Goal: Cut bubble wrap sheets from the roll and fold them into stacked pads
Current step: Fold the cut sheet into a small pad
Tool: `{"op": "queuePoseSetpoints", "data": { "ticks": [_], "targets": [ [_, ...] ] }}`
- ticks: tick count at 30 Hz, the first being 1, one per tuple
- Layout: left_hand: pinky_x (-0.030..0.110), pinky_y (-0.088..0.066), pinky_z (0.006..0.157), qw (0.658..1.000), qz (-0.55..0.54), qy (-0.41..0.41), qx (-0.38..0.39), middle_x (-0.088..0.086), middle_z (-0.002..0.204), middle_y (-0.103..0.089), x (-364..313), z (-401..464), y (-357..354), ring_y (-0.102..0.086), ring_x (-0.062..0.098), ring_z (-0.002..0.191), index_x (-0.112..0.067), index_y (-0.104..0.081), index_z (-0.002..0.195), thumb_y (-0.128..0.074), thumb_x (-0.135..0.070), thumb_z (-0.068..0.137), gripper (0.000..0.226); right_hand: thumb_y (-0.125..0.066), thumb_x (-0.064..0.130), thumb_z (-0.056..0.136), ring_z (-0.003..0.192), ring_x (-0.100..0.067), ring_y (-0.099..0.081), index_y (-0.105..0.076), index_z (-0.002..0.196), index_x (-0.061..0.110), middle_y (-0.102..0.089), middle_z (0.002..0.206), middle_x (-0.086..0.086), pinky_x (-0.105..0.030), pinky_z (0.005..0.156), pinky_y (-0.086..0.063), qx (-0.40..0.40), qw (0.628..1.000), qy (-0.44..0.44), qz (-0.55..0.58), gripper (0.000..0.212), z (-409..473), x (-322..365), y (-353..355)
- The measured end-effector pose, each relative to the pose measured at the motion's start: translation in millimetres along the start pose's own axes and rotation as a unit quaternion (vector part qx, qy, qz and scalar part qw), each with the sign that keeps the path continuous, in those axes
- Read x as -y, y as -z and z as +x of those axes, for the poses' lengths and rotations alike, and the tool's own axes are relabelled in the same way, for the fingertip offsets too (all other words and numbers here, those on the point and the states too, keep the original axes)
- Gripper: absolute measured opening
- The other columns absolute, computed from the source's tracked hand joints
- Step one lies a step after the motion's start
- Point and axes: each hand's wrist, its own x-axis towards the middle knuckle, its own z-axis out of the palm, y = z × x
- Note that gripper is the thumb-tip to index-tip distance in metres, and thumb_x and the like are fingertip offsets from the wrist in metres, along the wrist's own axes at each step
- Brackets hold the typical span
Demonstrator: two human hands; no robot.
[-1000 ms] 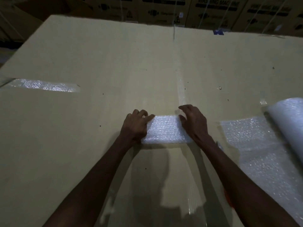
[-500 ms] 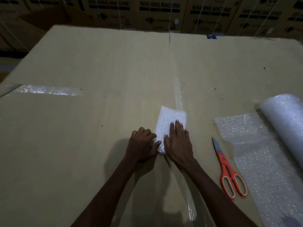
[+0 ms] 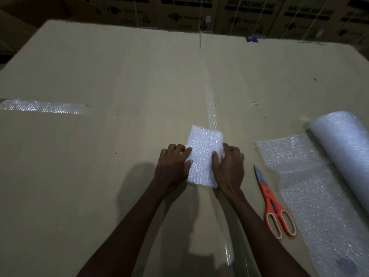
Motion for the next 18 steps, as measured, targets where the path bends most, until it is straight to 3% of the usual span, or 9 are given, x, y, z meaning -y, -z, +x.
{"op": "queuePoseSetpoints", "data": {
  "ticks": [4, 7, 9, 11, 14, 16, 18],
  "targets": [
    [0.036, -0.039, 0.071, 1.0, 0.003, 0.007, 0.003, 0.0, 0.11, -0.065, -0.1, -1.3, -2.7, -0.054, 0.025, 0.096, -0.018, -0.065, 0.122, -0.049, -0.039, 0.09, 0.041, -0.066, 0.043, 0.093, 0.103, -0.031, -0.061, -0.067, 0.11, 0.01, -0.068, 0.108, -0.009, -0.034, 0.074, -0.043, 0.044, 0.996, -0.075, 0.012, 0.038, 7.5, 4.0, 2.4],
    [0.036, -0.042, 0.07, 1.0, -0.003, 0.008, 0.012, 0.0, 0.11, -0.067, -1.6, -2.7, -1.3, -0.057, 0.027, 0.094, -0.017, -0.067, 0.119, -0.047, -0.039, 0.089, 0.043, -0.074, 0.029, 0.087, 0.081, -0.024, -0.065, -0.065, 0.087, 0.016, -0.067, 0.084, 0.001, -0.028, 0.061, -0.04, 0.089, 0.977, -0.136, 0.139, 0.015, 10.2, 11.7, 1.8],
    [0.037, -0.044, 0.069, 0.999, -0.028, 0.015, 0.02, 0.001, 0.108, -0.069, -1.4, -3.4, 3.7, -0.059, 0.03, 0.093, -0.015, -0.069, 0.117, -0.047, -0.04, 0.086, 0.046, -0.077, 0.018, 0.082, 0.074, -0.031, -0.066, -0.062, 0.073, 0.01, -0.067, 0.073, -0.004, -0.036, 0.059, -0.051, 0.111, 0.946, -0.174, 0.248, 0.018, 9.9, 16.6, 3.6],
    [0.04, -0.046, 0.074, 0.994, -0.087, 0.06, 0.041, 0.005, 0.114, -0.069, -0.4, -1.8, 12.6, -0.059, 0.035, 0.101, -0.011, -0.064, 0.125, -0.047, -0.044, 0.083, 0.057, -0.076, 0.011, 0.083, 0.082, -0.036, -0.072, -0.067, 0.083, -0.001, -0.073, 0.083, -0.015, -0.05, 0.069, -0.061, 0.132, 0.919, -0.174, 0.329, 0.016, 7.9, 22.1, 11.9],
    [0.046, -0.037, 0.102, 0.957, -0.222, 0.15, 0.111, 0.012, 0.145, -0.048, 2.6, 4.7, 29.4, -0.038, 0.034, 0.131, -0.01, -0.03, 0.154, -0.05, -0.055, 0.081, 0.088, -0.073, 0.008, 0.092, 0.081, -0.016, -0.076, -0.074, 0.094, 0.01, -0.078, 0.091, -0.004, -0.032, 0.074, -0.064, 0.175, 0.886, -0.138, 0.407, 0.004, -2.8, 31.4, 35.8],
    [0.042, -0.03, 0.112, 0.927, -0.329, 0.158, 0.082, 0.012, 0.156, -0.035, 5.3, 8.8, 41.5, -0.03, 0.03, 0.14, -0.012, -0.01, 0.159, -0.058, -0.053, 0.084, 0.098, -0.074, 0.014, 0.092, 0.093, -0.018, -0.075, -0.076, 0.105, 0.014, -0.079, 0.101, -0.002, -0.034, 0.082, -0.062, 0.181, 0.886, -0.101, 0.415, 0.012, -6.1, 29.9, 46.0],
    [0.034, -0.027, 0.113, 0.893, -0.417, 0.161, 0.06, 0.006, 0.159, -0.033, 6.1, 12.0, 53.4, -0.03, 0.022, 0.143, -0.017, 0.0, 0.159, -0.066, -0.044, 0.088, 0.101, -0.075, 0.015, 0.092, 0.102, -0.021, -0.073, -0.075, 0.111, 0.015, -0.078, 0.108, -0.002, -0.035, 0.088, -0.06, 0.174, 0.88, -0.069, 0.436, 0.019, -10.7, 29.4, 56.0]
  ]
}}
